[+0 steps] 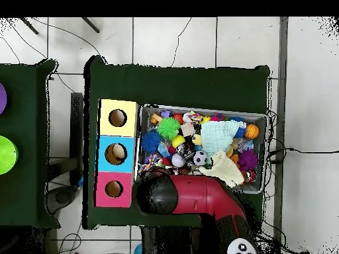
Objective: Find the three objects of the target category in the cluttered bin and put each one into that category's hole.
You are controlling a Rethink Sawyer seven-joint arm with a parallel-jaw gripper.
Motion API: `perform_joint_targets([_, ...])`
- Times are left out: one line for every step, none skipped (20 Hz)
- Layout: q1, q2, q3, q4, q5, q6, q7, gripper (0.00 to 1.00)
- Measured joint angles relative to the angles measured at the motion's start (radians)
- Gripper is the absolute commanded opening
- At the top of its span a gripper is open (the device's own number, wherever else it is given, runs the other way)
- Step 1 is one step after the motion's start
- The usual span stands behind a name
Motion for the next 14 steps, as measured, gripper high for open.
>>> perform_joint_targets([-0.007,0.004,0.007,-0.003,-0.006,0.0,0.0,1.0])
perform_joint_targets([-0.013,0.008,0.014,-0.006,-0.012,0.0,0.0,1.0])
perform_joint_targets([-0.02,0.012,0.02,-0.008,-0.018,0.0,0.0,1.0])
perform_joint_targets([-0.029,0.018,0.029,-0.012,-0.026,0.0,0.0,1.0])
perform_joint_targets([-0.037,0.024,0.038,-0.015,-0.033,0.0,0.0,1.0])
perform_joint_targets([-0.046,0.03,0.047,-0.018,-0.04,0.0,0.0,1.0])
perform_joint_targets([-0.051,0.033,0.053,-0.019,-0.045,0.0,0.0,1.0])
perform_joint_targets([-0.056,0.036,0.059,-0.02,-0.049,0.0,0.0,1.0])
perform_joint_targets([-0.061,0.039,0.065,-0.021,-0.054,0.0,0.0,1.0])
perform_joint_targets([-0.067,0.043,0.07,-0.021,-0.058,0.0,0.0,1.0])
perform_joint_targets([-0.073,0.047,0.077,-0.022,-0.064,0.0,0.0,1.0])
perform_joint_targets([-0.077,0.052,0.082,-0.024,-0.069,0.0,0.0,1.0])
perform_joint_targets([-0.081,0.056,0.087,-0.026,-0.074,0.0,0.0,1.0])
perform_joint_targets([-0.085,0.061,0.091,-0.027,-0.08,0.0,0.0,1.0])
